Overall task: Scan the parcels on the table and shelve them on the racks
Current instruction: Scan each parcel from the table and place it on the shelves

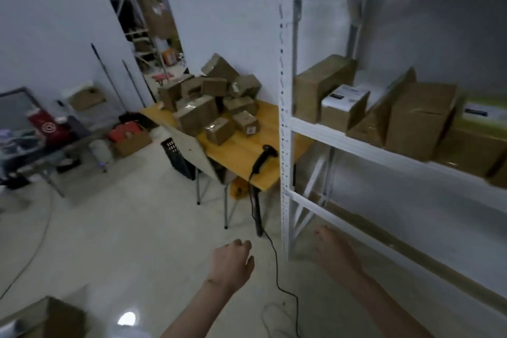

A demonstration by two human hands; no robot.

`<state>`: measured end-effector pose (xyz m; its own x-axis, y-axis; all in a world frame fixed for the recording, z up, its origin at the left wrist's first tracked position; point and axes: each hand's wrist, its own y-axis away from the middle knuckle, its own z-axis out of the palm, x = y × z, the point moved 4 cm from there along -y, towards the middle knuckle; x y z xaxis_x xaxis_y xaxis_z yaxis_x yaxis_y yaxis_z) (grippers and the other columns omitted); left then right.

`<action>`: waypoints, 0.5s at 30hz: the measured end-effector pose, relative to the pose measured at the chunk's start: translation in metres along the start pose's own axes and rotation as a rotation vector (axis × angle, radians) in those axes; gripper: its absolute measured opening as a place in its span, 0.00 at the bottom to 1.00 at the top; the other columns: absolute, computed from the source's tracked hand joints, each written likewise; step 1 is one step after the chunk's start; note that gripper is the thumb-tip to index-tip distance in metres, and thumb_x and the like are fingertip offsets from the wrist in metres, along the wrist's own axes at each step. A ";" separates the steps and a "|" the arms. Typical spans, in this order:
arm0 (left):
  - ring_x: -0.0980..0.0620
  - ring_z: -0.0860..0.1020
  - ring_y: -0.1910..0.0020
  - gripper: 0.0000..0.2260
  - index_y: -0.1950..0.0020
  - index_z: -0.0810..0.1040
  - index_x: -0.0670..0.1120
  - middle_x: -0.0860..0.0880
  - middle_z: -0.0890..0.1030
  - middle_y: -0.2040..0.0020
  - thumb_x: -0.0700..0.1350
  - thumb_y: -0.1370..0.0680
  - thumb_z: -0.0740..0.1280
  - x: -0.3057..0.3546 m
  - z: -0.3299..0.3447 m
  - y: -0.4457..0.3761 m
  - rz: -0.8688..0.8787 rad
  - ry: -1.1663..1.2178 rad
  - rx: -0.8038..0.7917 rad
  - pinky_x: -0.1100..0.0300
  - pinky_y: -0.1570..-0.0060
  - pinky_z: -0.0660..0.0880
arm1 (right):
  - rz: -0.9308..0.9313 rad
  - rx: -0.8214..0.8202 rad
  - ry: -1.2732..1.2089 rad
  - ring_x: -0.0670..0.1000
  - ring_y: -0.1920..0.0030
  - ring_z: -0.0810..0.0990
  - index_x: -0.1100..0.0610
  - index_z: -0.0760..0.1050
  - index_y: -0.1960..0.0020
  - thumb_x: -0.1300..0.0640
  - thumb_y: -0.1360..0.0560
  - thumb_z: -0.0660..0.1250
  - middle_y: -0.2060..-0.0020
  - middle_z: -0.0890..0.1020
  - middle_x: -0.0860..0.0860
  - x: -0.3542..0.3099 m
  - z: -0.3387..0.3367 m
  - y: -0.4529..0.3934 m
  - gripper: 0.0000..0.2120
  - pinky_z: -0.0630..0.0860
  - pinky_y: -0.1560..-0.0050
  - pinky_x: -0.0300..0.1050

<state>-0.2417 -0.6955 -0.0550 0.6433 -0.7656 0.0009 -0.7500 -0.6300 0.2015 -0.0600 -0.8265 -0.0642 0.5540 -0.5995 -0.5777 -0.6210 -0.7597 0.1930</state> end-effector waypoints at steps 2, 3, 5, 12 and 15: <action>0.46 0.77 0.42 0.16 0.34 0.70 0.49 0.49 0.75 0.39 0.53 0.18 0.53 -0.034 -0.019 -0.009 -0.034 -0.010 0.041 0.54 0.49 0.75 | -0.052 -0.008 0.018 0.50 0.43 0.76 0.54 0.70 0.36 0.56 0.24 0.65 0.41 0.76 0.51 -0.041 0.014 -0.024 0.17 0.76 0.44 0.43; 0.46 0.77 0.42 0.16 0.34 0.70 0.49 0.49 0.75 0.39 0.53 0.18 0.53 -0.050 -0.029 -0.014 -0.050 -0.015 0.061 0.54 0.50 0.75 | -0.078 -0.010 0.031 0.50 0.43 0.76 0.54 0.70 0.37 0.56 0.24 0.65 0.42 0.76 0.51 -0.060 0.021 -0.036 0.16 0.77 0.45 0.44; 0.46 0.78 0.43 0.16 0.34 0.69 0.49 0.49 0.75 0.39 0.53 0.18 0.53 -0.081 -0.046 -0.025 -0.079 -0.026 0.104 0.54 0.51 0.74 | -0.105 -0.023 0.050 0.51 0.42 0.76 0.55 0.70 0.37 0.57 0.23 0.65 0.41 0.76 0.52 -0.092 0.031 -0.057 0.15 0.76 0.45 0.44; 0.47 0.77 0.44 0.16 0.35 0.70 0.50 0.50 0.75 0.40 0.54 0.18 0.52 -0.175 -0.075 -0.081 -0.132 -0.042 0.150 0.54 0.54 0.74 | -0.162 -0.037 0.062 0.49 0.47 0.75 0.52 0.71 0.42 0.55 0.24 0.65 0.43 0.75 0.49 -0.169 0.066 -0.160 0.12 0.74 0.52 0.41; 0.47 0.77 0.43 0.16 0.35 0.69 0.50 0.50 0.75 0.39 0.54 0.18 0.52 -0.214 -0.084 -0.125 -0.139 -0.059 0.142 0.53 0.52 0.74 | -0.198 -0.059 0.091 0.50 0.50 0.76 0.54 0.70 0.43 0.55 0.23 0.63 0.45 0.74 0.51 -0.201 0.077 -0.221 0.09 0.75 0.55 0.42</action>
<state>-0.2728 -0.4425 0.0018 0.7351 -0.6737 -0.0760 -0.6715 -0.7389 0.0559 -0.0768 -0.5193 -0.0518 0.7113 -0.4558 -0.5350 -0.4631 -0.8766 0.1311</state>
